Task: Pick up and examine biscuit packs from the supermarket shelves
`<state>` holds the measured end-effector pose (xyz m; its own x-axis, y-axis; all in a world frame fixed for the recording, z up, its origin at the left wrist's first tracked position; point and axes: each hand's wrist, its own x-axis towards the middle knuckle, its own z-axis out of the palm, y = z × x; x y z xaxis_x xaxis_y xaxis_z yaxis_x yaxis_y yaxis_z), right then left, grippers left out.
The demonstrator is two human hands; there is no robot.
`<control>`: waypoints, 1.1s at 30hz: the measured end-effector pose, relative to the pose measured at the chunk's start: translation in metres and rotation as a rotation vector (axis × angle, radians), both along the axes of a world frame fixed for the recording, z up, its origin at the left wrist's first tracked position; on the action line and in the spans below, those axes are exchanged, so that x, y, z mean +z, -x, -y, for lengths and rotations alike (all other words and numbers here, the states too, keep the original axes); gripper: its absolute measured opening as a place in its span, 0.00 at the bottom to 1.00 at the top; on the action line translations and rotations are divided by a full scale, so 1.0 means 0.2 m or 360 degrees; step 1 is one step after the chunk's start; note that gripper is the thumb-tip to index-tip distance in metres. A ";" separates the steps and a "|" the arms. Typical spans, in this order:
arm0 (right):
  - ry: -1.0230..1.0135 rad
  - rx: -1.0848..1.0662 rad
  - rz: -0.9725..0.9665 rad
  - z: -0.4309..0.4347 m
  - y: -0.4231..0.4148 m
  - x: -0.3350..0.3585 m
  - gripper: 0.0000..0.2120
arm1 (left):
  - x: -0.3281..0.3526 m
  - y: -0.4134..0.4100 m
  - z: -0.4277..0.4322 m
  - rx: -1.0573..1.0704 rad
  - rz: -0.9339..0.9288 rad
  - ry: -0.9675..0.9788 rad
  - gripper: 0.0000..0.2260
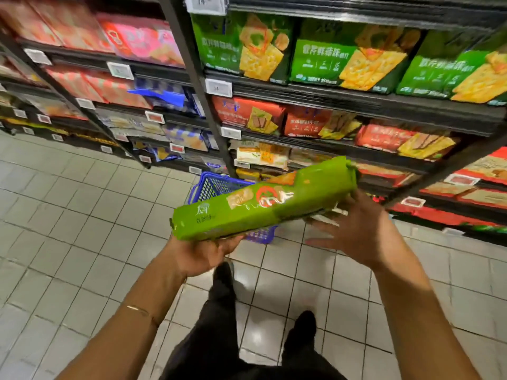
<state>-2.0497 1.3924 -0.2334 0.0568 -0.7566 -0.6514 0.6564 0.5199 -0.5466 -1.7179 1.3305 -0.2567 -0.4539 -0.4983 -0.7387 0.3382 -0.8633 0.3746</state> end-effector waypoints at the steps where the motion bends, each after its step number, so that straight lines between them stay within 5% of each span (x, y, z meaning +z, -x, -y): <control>1: -0.0067 -0.0006 0.0036 0.05 -0.06 -0.06 0.31 | -0.08 -0.06 0.09 0.0017 -0.0023 0.0005 0.31; 5: -0.0385 0.0042 0.0082 0.36 -0.29 -0.45 0.28 | -0.48 -0.26 0.51 -0.0109 -0.0022 -0.0300 0.22; 8: -0.0599 0.0095 -0.0030 0.64 -0.46 -0.96 0.21 | -0.99 -0.37 0.82 -0.0183 -0.0066 -0.0299 0.24; 11: -0.0846 0.0137 -0.0152 0.86 -0.57 -1.55 0.25 | -1.53 -0.43 1.09 -0.0233 0.0252 -0.0205 0.23; 13: -0.0974 0.0137 -0.0239 0.97 -0.62 -1.97 0.17 | -1.93 -0.47 1.24 -0.0324 0.0475 -0.0221 0.25; 16: -0.1054 0.0143 -0.0446 1.11 -0.69 -2.61 0.12 | -2.49 -0.52 1.43 -0.0491 0.0580 -0.0239 0.22; 22: -0.1053 0.0091 -0.0666 1.29 -0.73 -3.51 0.17 | -3.32 -0.47 1.57 -0.0596 0.0735 -0.0131 0.20; 27: -0.0899 0.0072 -0.0726 1.32 -0.75 -3.84 0.21 | -3.69 -0.39 1.53 -0.0963 0.1616 0.0563 0.25; 33: -0.0832 0.0021 -0.0718 1.31 -0.75 -3.75 0.16 | -3.60 -0.31 1.53 -0.0954 0.1368 0.0170 0.27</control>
